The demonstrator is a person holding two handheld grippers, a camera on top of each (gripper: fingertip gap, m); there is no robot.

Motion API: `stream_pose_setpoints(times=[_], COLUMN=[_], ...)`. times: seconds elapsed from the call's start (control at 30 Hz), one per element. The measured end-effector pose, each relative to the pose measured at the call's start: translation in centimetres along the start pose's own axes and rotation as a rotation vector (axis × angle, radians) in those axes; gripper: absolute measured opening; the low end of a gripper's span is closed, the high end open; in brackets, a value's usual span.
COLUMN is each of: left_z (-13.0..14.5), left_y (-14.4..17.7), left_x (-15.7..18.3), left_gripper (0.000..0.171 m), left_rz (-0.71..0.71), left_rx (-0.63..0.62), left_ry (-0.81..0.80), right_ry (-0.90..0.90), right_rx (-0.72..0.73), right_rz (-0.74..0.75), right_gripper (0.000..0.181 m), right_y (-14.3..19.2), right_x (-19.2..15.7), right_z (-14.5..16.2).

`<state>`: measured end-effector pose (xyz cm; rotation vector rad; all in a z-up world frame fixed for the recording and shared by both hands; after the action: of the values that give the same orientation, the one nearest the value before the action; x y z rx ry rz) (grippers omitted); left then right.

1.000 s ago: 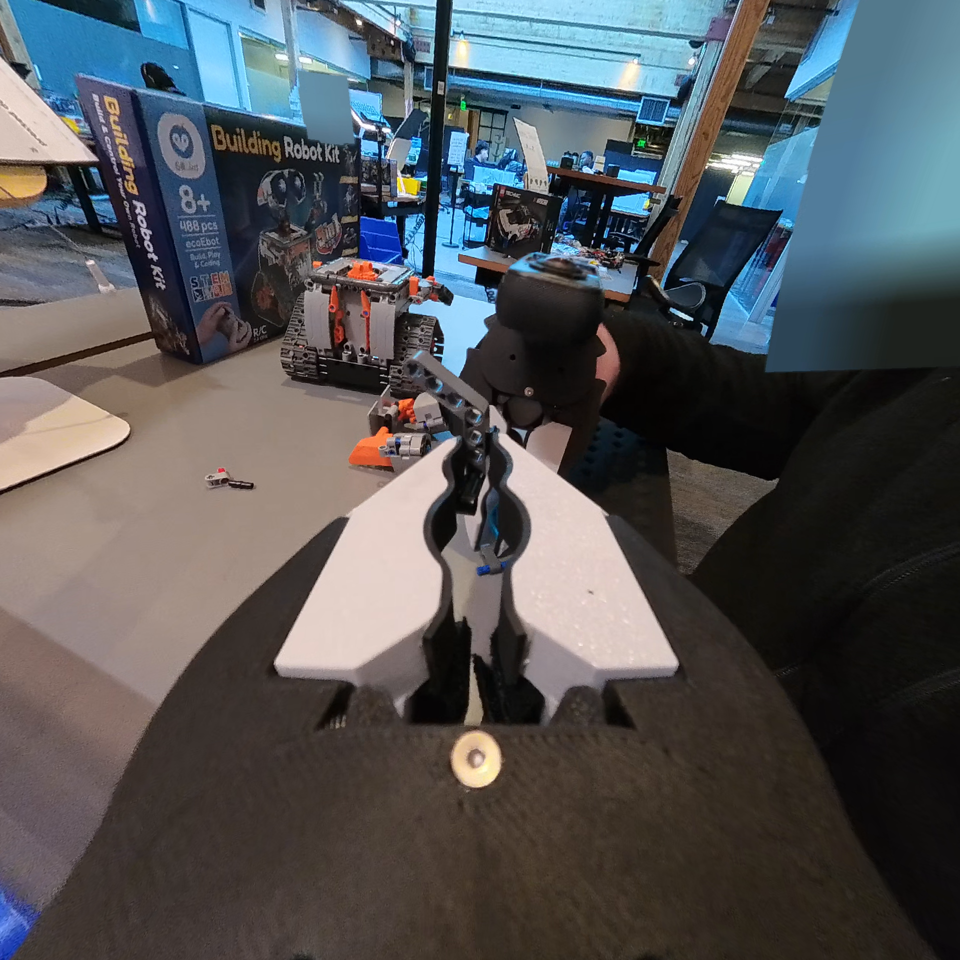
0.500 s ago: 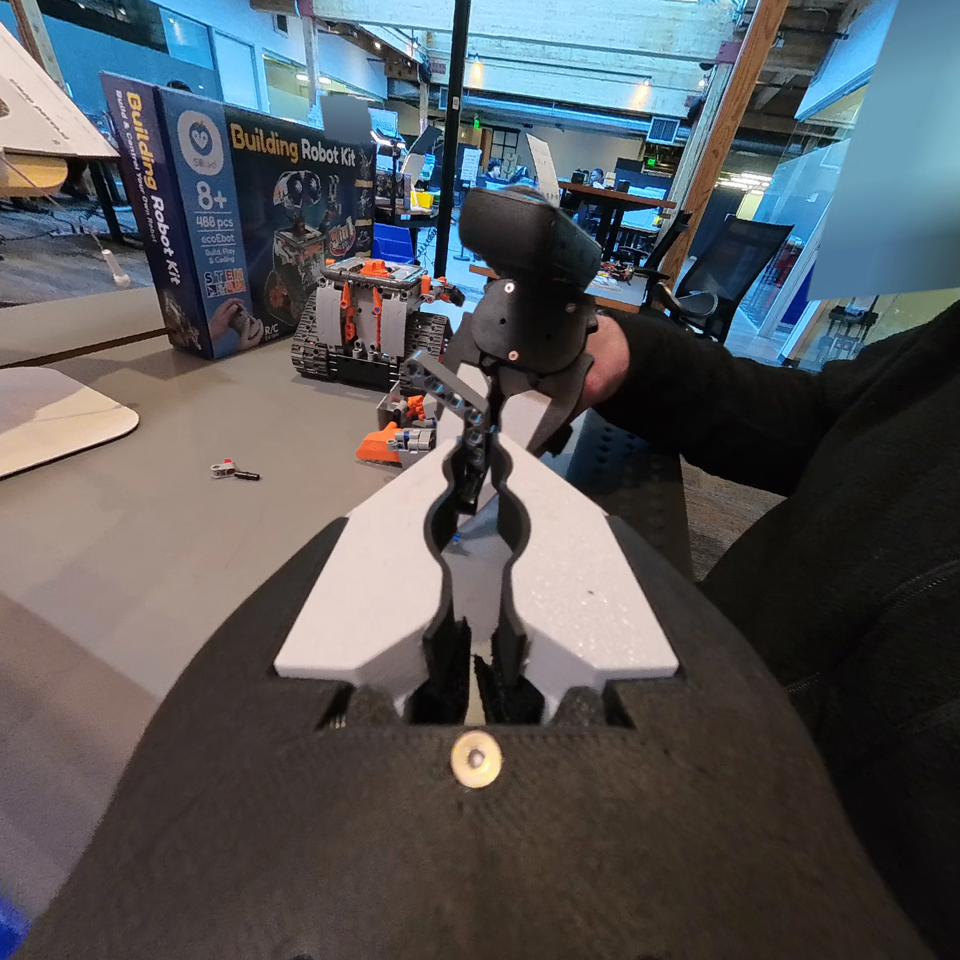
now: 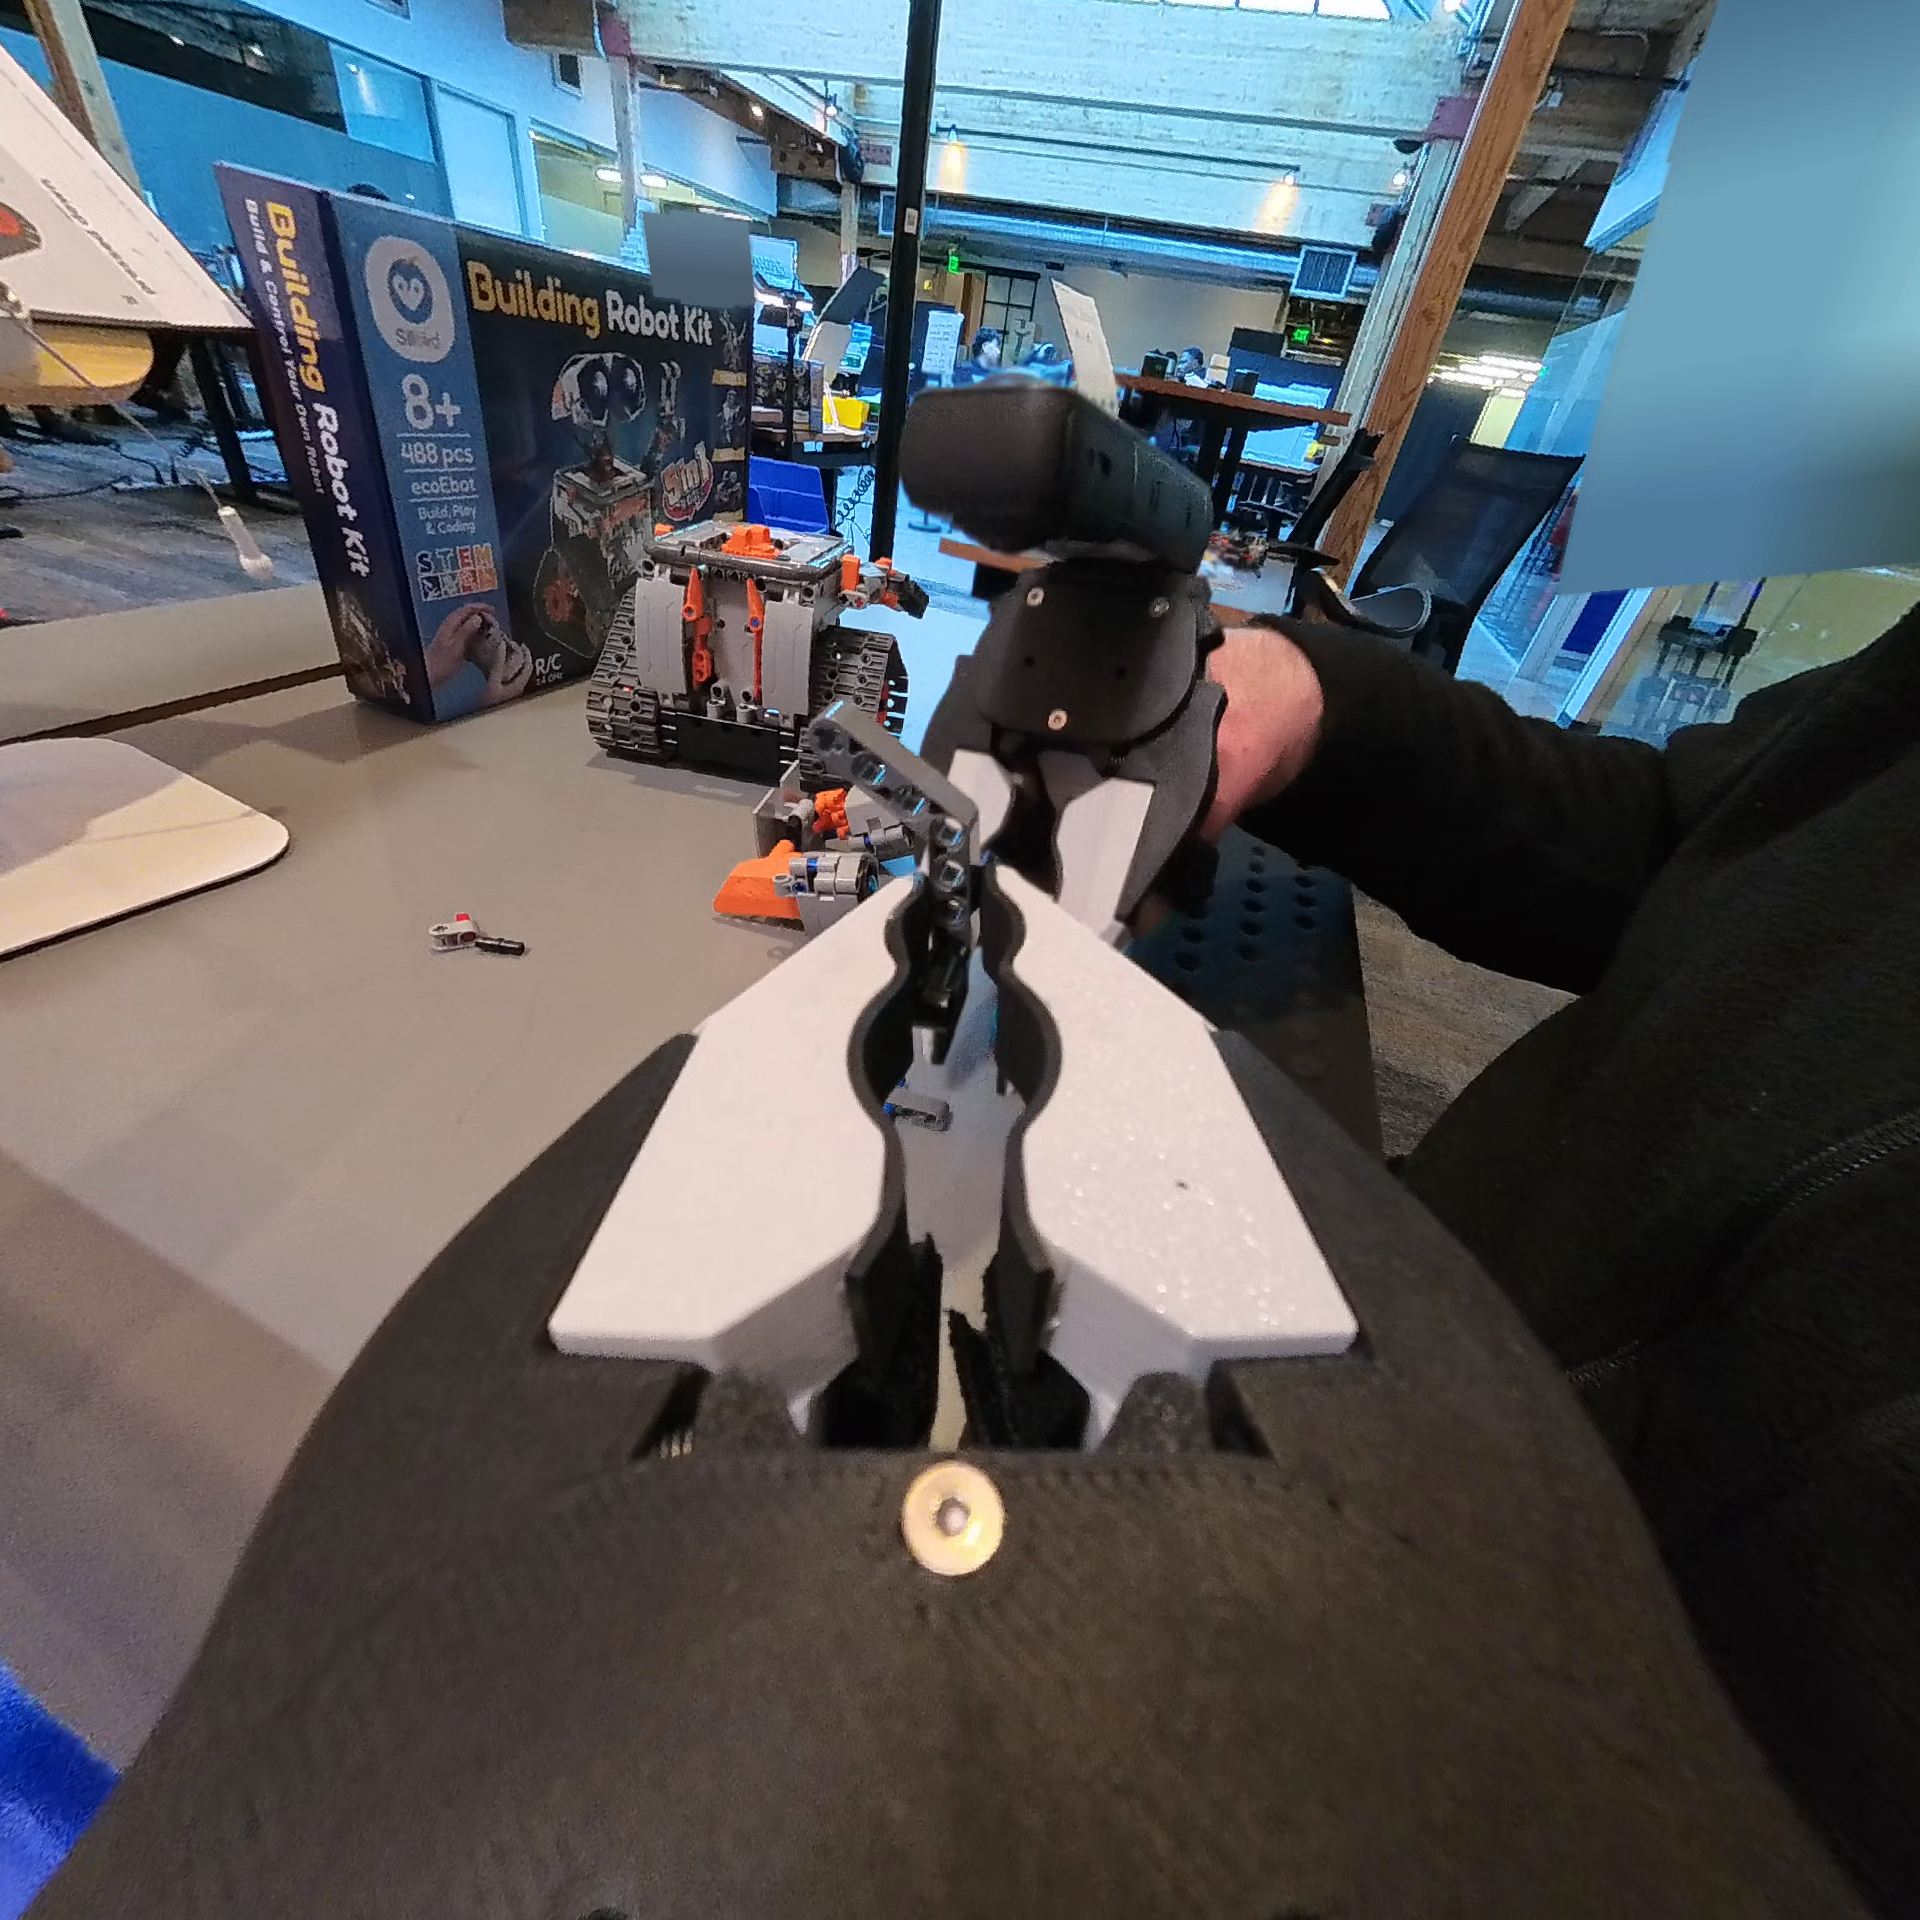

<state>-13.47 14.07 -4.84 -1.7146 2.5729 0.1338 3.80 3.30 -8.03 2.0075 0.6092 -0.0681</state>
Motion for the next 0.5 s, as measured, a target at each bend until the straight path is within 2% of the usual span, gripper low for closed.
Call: stream_pose_setpoints(times=[0.13,0.27,0.5], left_z=[0.1,0.3,0.3], left_y=[0.4,0.7,0.8], left_x=[0.2,0.3,0.2], left_gripper=[0.006,0.006,0.006], left_rz=[-0.006,-0.016,-0.020], left_rx=[-0.006,-0.008,-0.007], left_ry=[-0.001,0.002,0.012], right_ry=[-0.006,0.083,0.221], right_rx=[0.070,0.120,0.091], right_rz=[0.008,0.077,0.092], right_gripper=[0.021,0.025,0.030], right_y=[1.2,1.4,-0.1], right_x=[0.8,1.4,1.2], right_z=[-0.1,-0.1,0.0])
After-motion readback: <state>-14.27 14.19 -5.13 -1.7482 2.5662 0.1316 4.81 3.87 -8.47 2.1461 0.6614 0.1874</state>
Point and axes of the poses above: each gripper's, where its closed fingertips meet, y back along the fingers, z out of its underside, x = y × z across the jaws, the point moved 10 cm from there along y, back along the fingers, and after that the axes turned 13 degrees about -y, right-handed, at the moved point
